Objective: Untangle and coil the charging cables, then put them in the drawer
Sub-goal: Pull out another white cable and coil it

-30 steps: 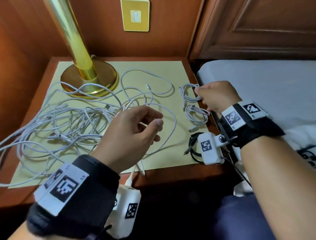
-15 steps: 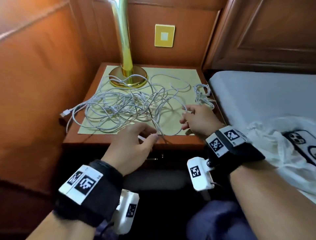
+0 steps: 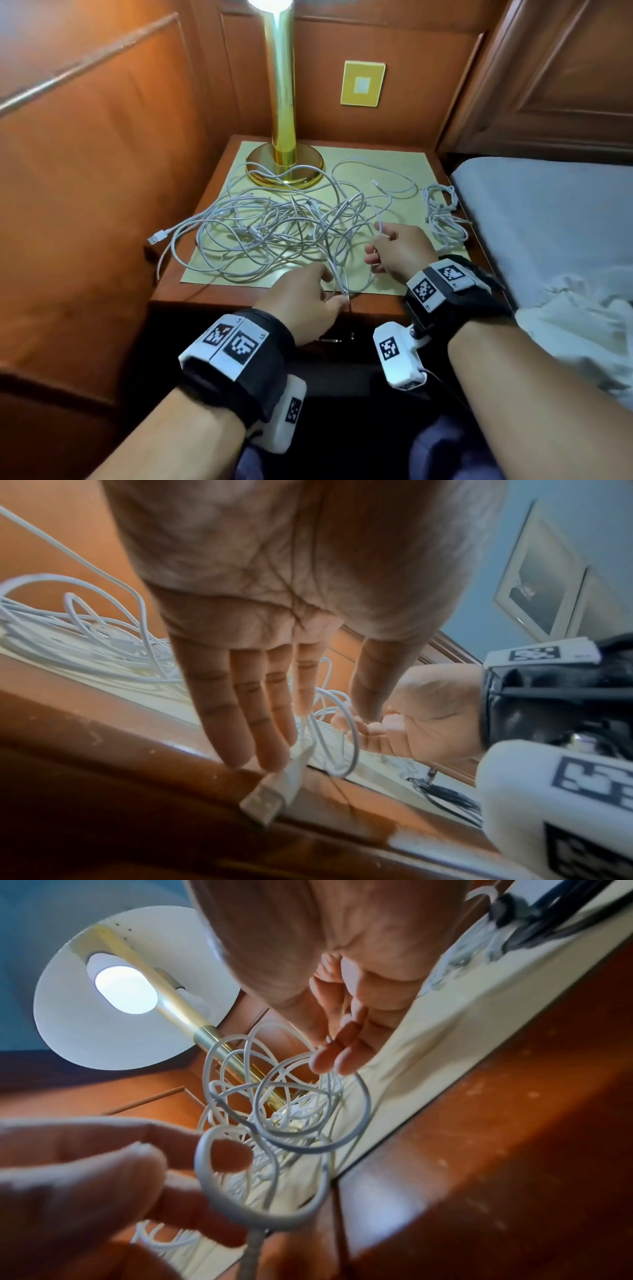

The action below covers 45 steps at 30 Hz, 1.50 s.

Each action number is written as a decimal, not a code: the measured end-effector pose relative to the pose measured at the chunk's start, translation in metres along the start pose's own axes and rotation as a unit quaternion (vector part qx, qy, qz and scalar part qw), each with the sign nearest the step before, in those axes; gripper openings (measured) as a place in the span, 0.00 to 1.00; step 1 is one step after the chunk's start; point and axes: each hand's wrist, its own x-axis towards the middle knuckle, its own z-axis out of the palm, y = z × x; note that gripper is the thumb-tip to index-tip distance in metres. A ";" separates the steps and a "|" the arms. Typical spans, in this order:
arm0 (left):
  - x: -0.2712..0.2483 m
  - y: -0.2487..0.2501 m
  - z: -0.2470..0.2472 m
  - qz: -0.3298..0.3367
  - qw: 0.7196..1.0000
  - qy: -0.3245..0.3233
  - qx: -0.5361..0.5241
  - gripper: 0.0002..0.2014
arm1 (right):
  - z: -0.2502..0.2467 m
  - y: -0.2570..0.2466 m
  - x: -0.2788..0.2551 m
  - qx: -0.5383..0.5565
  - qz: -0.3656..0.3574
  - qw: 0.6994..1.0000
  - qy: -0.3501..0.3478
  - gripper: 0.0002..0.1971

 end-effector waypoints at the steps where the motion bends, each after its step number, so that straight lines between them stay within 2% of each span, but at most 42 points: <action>1: 0.003 0.001 -0.001 0.004 1.000 0.007 -0.004 0.20 | 0.003 -0.001 0.004 -0.017 -0.022 1.000 0.013 0.20; 5: 0.013 -0.002 -0.013 0.028 0.995 0.095 -0.025 0.11 | 0.000 -0.012 0.007 -0.104 -0.089 0.988 0.071 0.33; 8: 0.016 -0.008 -0.025 0.025 0.985 0.165 -0.042 0.07 | -0.007 -0.018 -0.006 -0.138 -0.116 0.976 0.122 0.35; 11: 0.014 -0.015 -0.033 0.013 0.976 0.211 -0.057 0.05 | -0.007 -0.018 -0.020 -0.191 -0.145 0.965 0.104 0.38; 15: 0.011 -0.019 -0.038 0.014 0.971 0.231 -0.062 0.05 | -0.007 -0.023 -0.030 -0.230 -0.127 0.961 0.083 0.33; 18: 0.008 -0.020 -0.035 0.015 0.974 0.216 -0.060 0.05 | -0.004 -0.022 -0.033 -0.223 -0.152 0.957 0.105 0.19; 19: 0.007 -0.020 -0.034 0.017 0.977 0.205 -0.059 0.05 | -0.002 -0.022 -0.033 -0.227 -0.158 0.957 0.092 0.13; 20: 0.007 -0.019 -0.033 0.018 0.979 0.196 -0.058 0.05 | 0.000 -0.020 -0.033 -0.241 -0.156 0.956 0.053 0.12; 21: 0.007 -0.019 -0.032 0.019 0.979 0.192 -0.058 0.05 | 0.004 -0.018 -0.034 -0.268 -0.144 0.953 -0.008 0.15; 23: 0.008 -0.020 -0.031 0.021 0.979 0.189 -0.066 0.05 | 0.011 -0.012 -0.036 -0.343 -0.113 0.925 -0.117 0.19; 25: 0.009 -0.021 -0.030 0.022 0.980 0.184 -0.074 0.05 | 0.016 -0.008 -0.035 -0.383 -0.129 0.905 -0.135 0.15; 28: 0.009 -0.020 -0.027 0.036 0.982 0.168 -0.083 0.06 | 0.012 -0.014 -0.034 -0.331 -0.198 0.921 -0.063 0.12; 30: 0.009 -0.019 -0.025 0.049 0.982 0.159 -0.092 0.08 | 0.009 -0.021 -0.037 -0.254 -0.236 0.937 -0.034 0.11; 32: 0.009 -0.019 -0.024 0.053 0.981 0.152 -0.107 0.11 | 0.006 -0.025 -0.041 -0.199 -0.280 0.939 -0.015 0.10; 37: 0.009 -0.015 -0.018 0.066 0.979 0.143 -0.126 0.20 | -0.004 -0.026 -0.049 -0.123 -0.348 0.929 0.001 0.12; 45: 0.011 -0.007 -0.010 0.109 0.979 0.099 -0.143 0.32 | -0.017 -0.028 -0.063 -0.022 -0.386 0.922 -0.002 0.14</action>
